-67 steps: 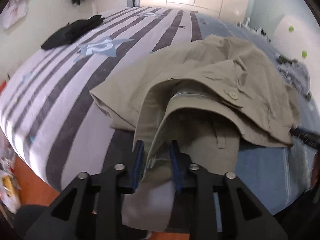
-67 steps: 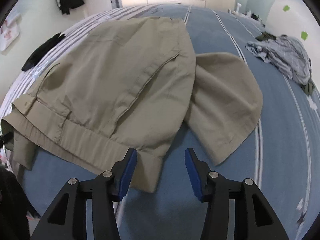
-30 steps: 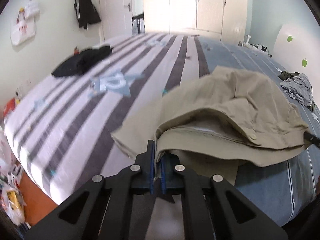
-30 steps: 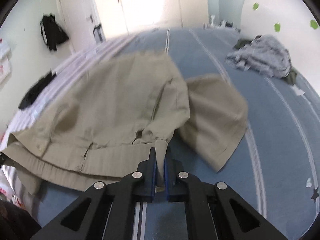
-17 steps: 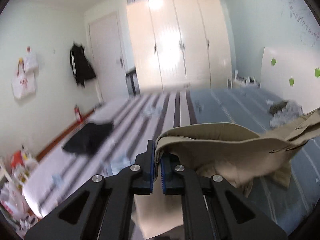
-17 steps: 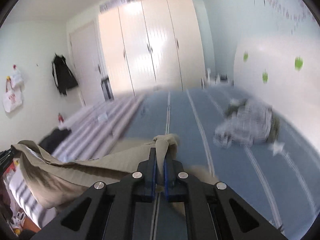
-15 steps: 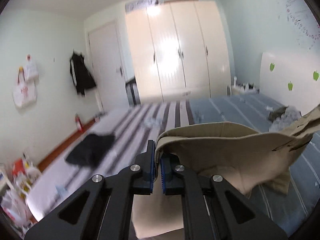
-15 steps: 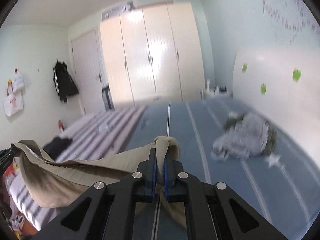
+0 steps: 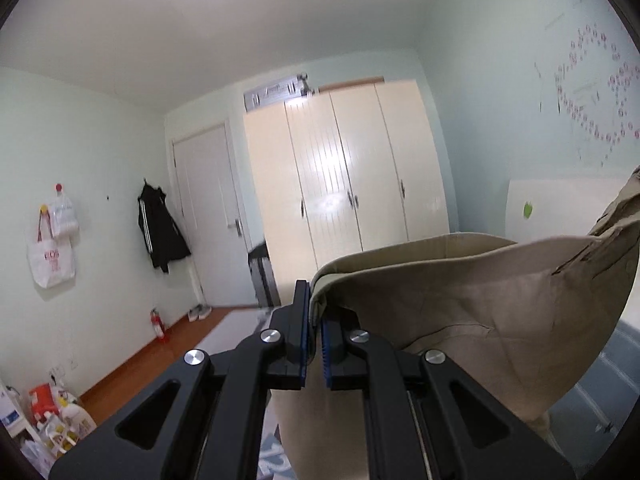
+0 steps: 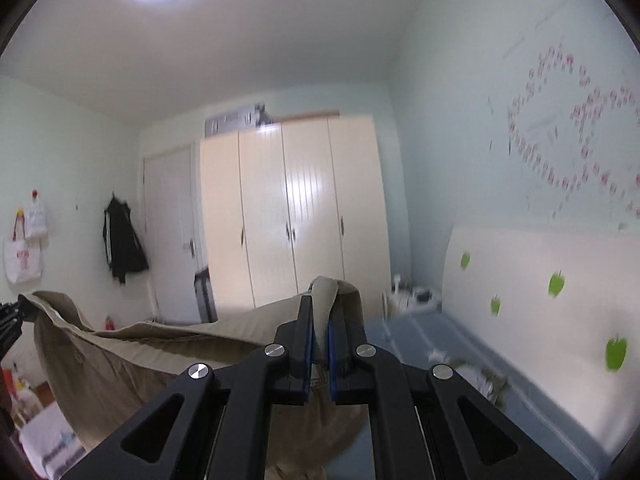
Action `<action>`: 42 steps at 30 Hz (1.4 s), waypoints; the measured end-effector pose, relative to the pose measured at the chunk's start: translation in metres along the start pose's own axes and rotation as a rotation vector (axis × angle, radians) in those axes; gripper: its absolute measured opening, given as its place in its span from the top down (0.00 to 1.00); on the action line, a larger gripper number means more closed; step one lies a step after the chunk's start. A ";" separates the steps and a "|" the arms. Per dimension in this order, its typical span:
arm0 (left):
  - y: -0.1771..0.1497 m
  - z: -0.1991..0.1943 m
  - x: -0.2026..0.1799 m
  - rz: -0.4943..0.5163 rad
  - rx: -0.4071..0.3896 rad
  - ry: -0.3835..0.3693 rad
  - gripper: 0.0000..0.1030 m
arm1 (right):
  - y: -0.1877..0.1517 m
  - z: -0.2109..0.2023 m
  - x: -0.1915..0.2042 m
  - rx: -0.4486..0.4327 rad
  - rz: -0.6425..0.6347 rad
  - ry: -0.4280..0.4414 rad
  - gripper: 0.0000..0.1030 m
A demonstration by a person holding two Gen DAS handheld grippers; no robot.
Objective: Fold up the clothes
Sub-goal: 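Lift the khaki shirt high with both grippers and shake it out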
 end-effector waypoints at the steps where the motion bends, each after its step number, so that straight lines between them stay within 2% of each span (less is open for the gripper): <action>1: 0.016 -0.007 0.008 -0.004 -0.021 0.004 0.97 | 0.014 -0.006 0.004 -0.018 -0.001 0.001 0.95; 9: 0.133 -0.069 0.060 -0.011 -0.179 0.074 0.97 | 0.130 -0.065 0.044 -0.182 -0.030 -0.001 0.95; 16: 0.209 -0.137 0.091 0.000 -0.289 0.112 0.97 | 0.212 -0.121 0.067 -0.265 -0.029 -0.006 0.95; 21: 0.223 -0.169 0.100 0.016 -0.335 0.117 0.97 | 0.238 -0.150 0.074 -0.297 -0.040 -0.017 0.95; 24: 0.215 -0.164 0.100 0.019 -0.314 0.104 0.97 | 0.235 -0.147 0.076 -0.279 -0.050 -0.024 0.95; 27: 0.200 -0.140 0.095 0.015 -0.273 0.085 0.97 | 0.223 -0.129 0.078 -0.244 -0.066 -0.032 0.95; 30: 0.182 -0.099 0.090 0.020 -0.243 0.081 0.97 | 0.200 -0.087 0.079 -0.203 -0.078 -0.039 0.95; 35: 0.143 0.015 0.080 0.007 -0.159 0.051 0.97 | 0.149 0.032 0.072 -0.109 -0.092 -0.054 0.95; 37: 0.128 0.064 0.071 0.013 -0.141 0.055 0.96 | 0.123 0.092 0.064 -0.085 -0.100 -0.066 0.95; 40: 0.126 0.131 0.055 0.025 -0.133 0.071 0.97 | 0.101 0.173 0.053 -0.090 -0.092 -0.072 0.95; 42: 0.143 0.163 0.055 0.009 -0.147 0.077 0.97 | 0.104 0.205 0.054 -0.112 -0.083 -0.075 0.95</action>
Point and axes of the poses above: each gripper's, at about its wrist camera, not at the fingertips, and z roughly the way its jaws point, x to its left, y to its top, the point moved 6 cm from there along z, roughly the way its jaws point, and after that the axes turned 12 degrees about z, right-handed, at the moved point
